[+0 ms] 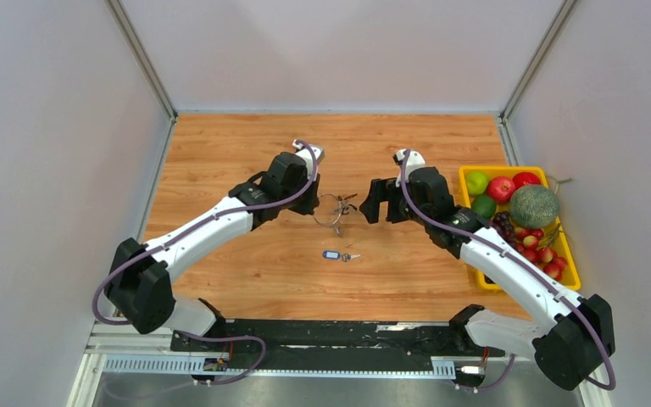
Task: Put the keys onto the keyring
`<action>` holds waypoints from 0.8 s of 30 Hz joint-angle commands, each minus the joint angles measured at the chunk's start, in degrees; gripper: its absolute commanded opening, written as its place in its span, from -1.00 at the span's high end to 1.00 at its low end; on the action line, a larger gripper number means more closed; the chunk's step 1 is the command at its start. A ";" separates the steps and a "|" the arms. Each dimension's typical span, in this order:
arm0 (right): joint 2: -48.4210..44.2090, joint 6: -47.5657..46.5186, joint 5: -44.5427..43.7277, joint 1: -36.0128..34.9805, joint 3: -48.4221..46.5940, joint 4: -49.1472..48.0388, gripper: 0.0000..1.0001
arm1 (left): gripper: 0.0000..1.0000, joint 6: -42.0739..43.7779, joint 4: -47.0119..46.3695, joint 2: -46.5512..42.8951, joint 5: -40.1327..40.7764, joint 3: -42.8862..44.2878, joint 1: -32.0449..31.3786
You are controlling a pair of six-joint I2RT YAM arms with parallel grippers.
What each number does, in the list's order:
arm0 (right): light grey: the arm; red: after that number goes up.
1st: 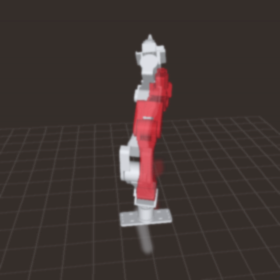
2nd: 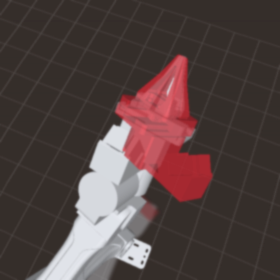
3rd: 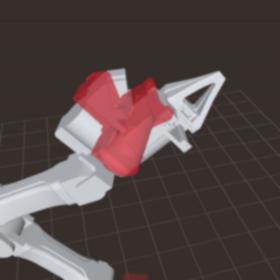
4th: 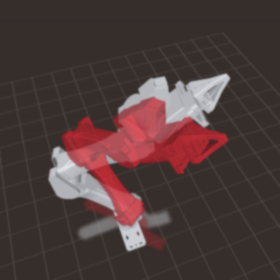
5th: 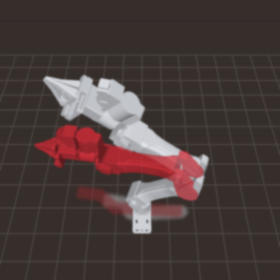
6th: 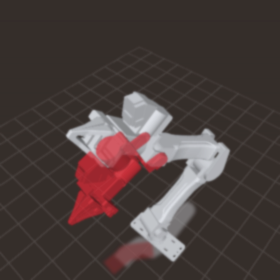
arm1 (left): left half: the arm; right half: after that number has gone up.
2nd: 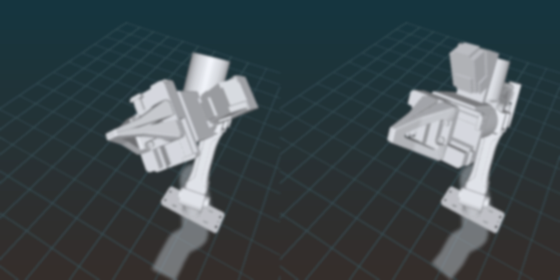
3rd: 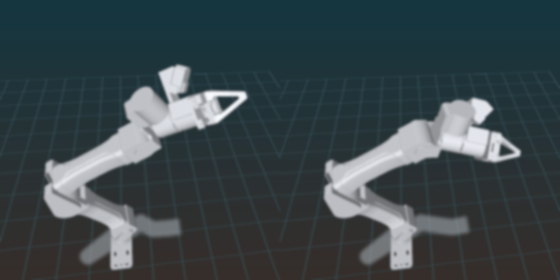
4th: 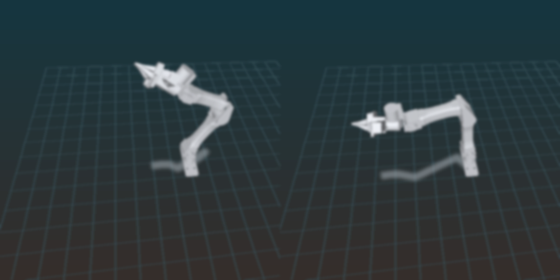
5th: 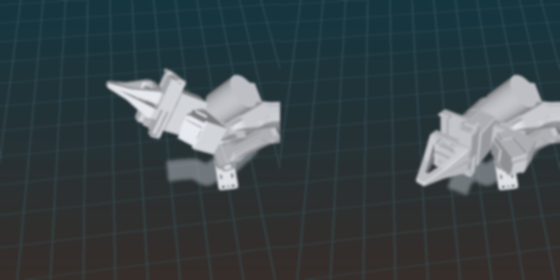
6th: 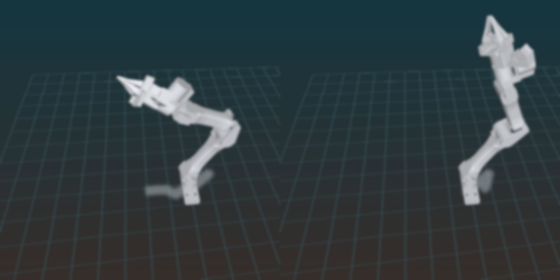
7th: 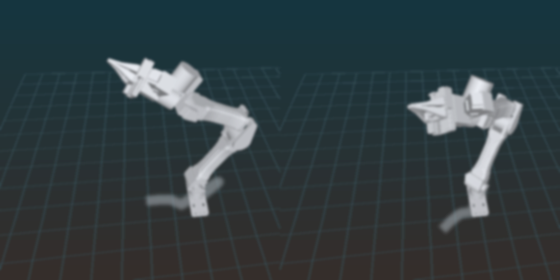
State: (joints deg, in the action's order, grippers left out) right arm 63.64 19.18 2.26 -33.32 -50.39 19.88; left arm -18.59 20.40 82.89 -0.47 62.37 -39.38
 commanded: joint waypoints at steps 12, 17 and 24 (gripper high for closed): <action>-2.74 1.04 2.19 -0.25 1.25 -1.40 -0.83 | 1.00 1.10 1.47 -1.33 5.26 3.93 -0.09; -3.41 0.96 2.22 -0.25 1.80 -1.30 -0.83 | 1.00 -0.77 -1.26 2.50 3.21 6.94 -0.09; -3.51 0.76 2.09 -0.25 2.27 -1.17 -0.83 | 1.00 -2.62 -3.30 5.42 1.02 12.98 -0.09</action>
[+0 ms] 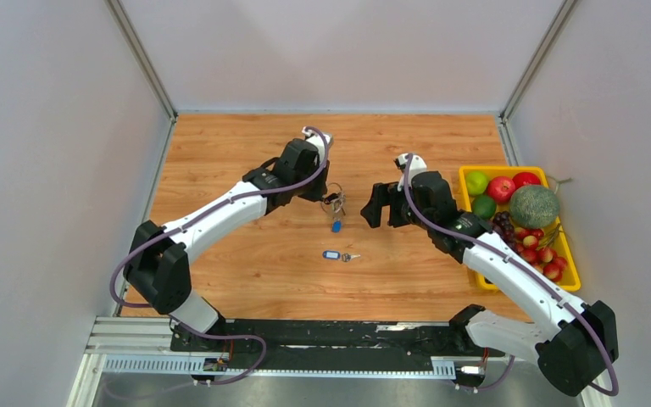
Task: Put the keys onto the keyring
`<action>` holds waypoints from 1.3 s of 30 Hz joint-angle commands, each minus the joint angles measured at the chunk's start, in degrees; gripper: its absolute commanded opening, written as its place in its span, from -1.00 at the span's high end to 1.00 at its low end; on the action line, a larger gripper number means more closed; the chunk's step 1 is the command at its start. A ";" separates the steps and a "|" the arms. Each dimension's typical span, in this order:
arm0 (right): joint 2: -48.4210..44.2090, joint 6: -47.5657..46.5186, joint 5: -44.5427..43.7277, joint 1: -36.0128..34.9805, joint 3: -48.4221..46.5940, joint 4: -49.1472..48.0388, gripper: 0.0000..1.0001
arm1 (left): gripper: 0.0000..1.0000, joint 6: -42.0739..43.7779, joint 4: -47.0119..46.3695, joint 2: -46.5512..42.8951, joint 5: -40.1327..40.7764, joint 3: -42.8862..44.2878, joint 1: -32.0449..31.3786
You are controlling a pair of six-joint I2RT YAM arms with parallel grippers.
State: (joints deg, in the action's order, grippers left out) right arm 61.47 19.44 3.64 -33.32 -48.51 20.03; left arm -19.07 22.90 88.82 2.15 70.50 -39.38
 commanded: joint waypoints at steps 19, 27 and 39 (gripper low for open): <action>-0.17 0.24 1.11 -0.31 -0.39 -1.08 -0.86 | -0.10 -13.98 -12.48 -16.20 10.00 -29.36 0.95; 5.00 -2.56 4.44 -4.23 -2.04 -1.28 -0.82 | -0.56 -13.23 -7.78 -23.09 14.30 -28.98 0.96; 14.81 -8.58 8.90 -13.63 -3.45 -3.01 -0.09 | -0.55 -12.51 -12.40 -17.67 9.36 -30.44 0.92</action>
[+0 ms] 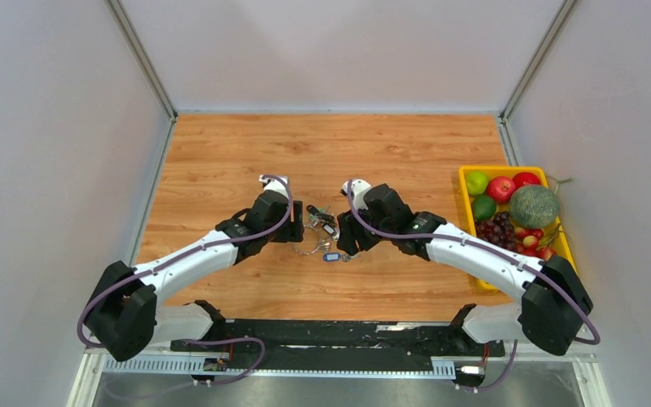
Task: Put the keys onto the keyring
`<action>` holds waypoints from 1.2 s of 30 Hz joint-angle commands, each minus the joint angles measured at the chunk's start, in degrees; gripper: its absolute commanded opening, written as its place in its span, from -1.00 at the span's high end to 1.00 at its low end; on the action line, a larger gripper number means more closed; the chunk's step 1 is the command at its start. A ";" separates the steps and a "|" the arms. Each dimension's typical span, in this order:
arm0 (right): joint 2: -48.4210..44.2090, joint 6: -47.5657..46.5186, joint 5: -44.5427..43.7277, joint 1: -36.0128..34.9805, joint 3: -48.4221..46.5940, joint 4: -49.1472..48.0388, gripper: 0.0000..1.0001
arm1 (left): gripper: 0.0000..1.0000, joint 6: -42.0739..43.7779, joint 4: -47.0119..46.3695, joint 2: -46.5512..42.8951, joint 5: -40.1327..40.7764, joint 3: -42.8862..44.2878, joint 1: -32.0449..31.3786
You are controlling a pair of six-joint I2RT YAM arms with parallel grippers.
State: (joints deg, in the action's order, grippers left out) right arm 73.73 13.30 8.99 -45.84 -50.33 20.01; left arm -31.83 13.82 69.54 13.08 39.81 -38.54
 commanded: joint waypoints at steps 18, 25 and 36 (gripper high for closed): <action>15.60 5.85 0.39 -3.20 2.00 -12.40 1.00 | -0.57 2.57 -0.70 -3.74 0.84 1.28 0.39; 18.27 7.92 0.68 -3.25 2.26 -15.42 1.00 | -0.64 2.57 0.58 -5.64 1.63 1.23 0.66; 20.45 10.09 -1.18 -3.23 3.08 -17.47 1.00 | -0.73 2.83 0.85 -6.00 1.76 1.38 0.75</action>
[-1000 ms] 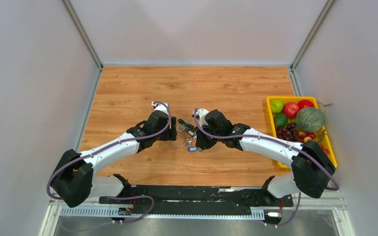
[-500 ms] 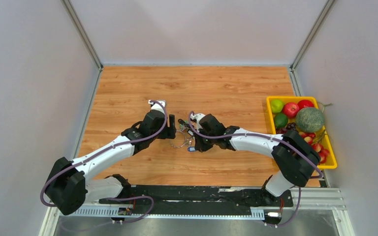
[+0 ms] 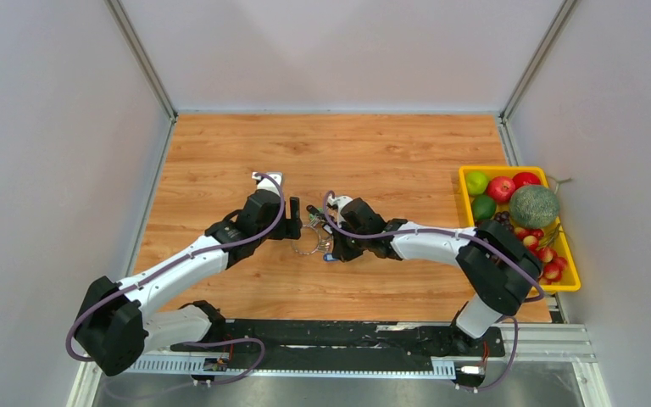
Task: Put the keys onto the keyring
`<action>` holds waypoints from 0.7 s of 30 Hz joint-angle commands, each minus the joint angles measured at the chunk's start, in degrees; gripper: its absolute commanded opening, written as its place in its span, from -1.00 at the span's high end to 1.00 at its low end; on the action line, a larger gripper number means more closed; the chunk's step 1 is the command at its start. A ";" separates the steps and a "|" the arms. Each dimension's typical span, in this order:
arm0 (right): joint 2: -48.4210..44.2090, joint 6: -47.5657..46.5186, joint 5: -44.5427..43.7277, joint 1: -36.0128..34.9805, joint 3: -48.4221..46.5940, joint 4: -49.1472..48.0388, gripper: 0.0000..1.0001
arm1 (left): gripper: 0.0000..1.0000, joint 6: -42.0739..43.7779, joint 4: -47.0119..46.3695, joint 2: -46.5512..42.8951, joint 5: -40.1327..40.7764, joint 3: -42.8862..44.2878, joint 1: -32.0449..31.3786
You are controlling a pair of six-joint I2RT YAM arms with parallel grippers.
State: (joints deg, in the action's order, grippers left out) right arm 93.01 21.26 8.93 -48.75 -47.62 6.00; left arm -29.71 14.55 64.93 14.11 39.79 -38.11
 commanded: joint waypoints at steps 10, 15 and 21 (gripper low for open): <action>2.52 4.94 -4.84 0.31 1.23 -3.27 1.00 | -0.76 0.50 0.29 -2.05 0.68 1.34 0.40; 1.08 6.95 -7.19 2.23 2.94 -1.71 1.00 | -0.80 0.36 0.35 -2.15 0.36 1.50 0.40; -4.70 6.11 -13.16 2.71 4.27 1.97 1.00 | -0.84 0.61 0.54 -2.75 0.32 1.77 0.40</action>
State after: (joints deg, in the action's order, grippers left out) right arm 92.62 26.79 2.26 -46.48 -44.75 4.32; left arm -29.67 15.38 64.03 14.13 39.79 -38.06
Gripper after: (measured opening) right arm 0.004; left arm 0.912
